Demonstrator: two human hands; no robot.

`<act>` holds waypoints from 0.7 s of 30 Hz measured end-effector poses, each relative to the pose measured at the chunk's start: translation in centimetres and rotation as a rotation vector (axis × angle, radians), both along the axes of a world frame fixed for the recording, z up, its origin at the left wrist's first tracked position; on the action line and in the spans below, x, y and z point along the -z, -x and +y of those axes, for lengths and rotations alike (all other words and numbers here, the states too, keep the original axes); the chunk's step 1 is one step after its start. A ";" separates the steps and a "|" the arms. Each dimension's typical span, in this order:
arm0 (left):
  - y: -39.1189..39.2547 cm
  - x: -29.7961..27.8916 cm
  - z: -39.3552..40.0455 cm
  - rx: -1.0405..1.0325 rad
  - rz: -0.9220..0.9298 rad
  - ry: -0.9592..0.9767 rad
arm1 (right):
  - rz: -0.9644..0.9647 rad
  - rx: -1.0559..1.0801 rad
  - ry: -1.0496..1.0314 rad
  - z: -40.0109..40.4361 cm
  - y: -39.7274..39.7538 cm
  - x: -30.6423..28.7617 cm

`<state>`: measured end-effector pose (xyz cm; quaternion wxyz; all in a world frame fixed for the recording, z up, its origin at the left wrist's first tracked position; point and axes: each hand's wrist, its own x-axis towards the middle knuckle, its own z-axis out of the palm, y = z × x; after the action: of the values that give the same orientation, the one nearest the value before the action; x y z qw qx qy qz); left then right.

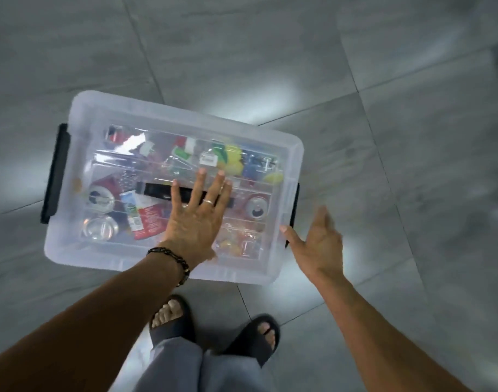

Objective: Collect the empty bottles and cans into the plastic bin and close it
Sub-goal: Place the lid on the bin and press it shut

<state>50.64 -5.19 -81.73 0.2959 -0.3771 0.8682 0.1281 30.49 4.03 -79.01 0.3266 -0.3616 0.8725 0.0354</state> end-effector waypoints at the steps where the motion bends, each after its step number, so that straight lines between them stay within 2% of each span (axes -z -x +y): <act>1: 0.3 -0.1 0.1 0.013 -0.012 0.014 | -0.071 0.104 -0.041 0.8 0.6 0.3; 5: 1.3 -0.9 0.5 0.055 -0.049 0.038 | -0.253 0.352 0.000 1.1 1.7 1.2; 10: 5.9 -1.3 0.6 0.283 0.139 -0.053 | -0.306 0.394 0.005 0.9 2.2 2.1; 14: 10.4 0.2 0.5 0.336 0.077 -0.004 | -0.321 0.375 0.017 0.9 2.6 3.0; 21: 10.1 1.6 0.2 0.225 0.101 -0.003 | -0.898 0.615 0.033 0.8 4.9 6.1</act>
<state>40.51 -5.00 -83.36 0.2650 -0.2697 0.9187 0.1142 25.60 4.82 -85.11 0.6569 -0.0742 0.7130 -0.2336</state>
